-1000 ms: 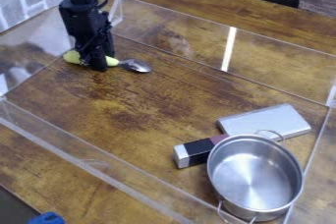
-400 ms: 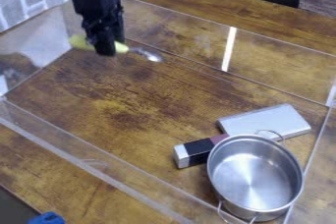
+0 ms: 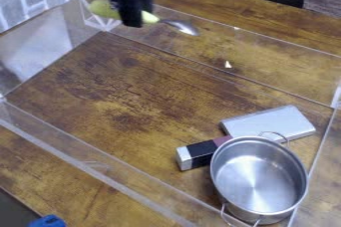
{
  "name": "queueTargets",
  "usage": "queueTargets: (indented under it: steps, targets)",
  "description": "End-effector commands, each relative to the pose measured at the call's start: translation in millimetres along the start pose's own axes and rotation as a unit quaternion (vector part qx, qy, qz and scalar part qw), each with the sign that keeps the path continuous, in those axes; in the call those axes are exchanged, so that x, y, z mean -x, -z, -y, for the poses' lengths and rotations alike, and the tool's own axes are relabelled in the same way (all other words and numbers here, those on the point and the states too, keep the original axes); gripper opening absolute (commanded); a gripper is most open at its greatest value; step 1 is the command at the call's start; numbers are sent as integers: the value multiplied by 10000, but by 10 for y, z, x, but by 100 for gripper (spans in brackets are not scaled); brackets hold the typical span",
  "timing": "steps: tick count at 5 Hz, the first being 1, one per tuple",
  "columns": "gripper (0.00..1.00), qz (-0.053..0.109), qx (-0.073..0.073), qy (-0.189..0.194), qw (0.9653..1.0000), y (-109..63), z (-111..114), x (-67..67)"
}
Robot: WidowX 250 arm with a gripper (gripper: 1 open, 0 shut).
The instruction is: Put the spoon into the silver pot
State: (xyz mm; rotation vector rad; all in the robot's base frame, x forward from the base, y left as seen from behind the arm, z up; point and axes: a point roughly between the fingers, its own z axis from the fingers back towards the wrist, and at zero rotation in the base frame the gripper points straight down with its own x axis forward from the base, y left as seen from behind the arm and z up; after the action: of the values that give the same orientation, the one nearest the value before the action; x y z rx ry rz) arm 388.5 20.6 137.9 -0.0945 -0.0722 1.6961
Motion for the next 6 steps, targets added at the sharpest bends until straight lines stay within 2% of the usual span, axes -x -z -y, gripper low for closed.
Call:
queueTargets:
  steps: [1, 2, 3, 4, 5, 6]
  targets:
    - [0, -25, 796, 479, 9957, -446, -2, 524]
    - [0, -55, 942, 766, 9926, -424, -77, 995]
    - [0, -157, 1015, 877, 9908, -380, -207, 1346]
    - [0, -281, 1110, 897, 9894, -217, -368, 1727]
    - [0, -377, 1310, 636, 9886, 7, -420, 1755]
    - [0, -386, 1513, 388, 9870, 182, -413, 1765]
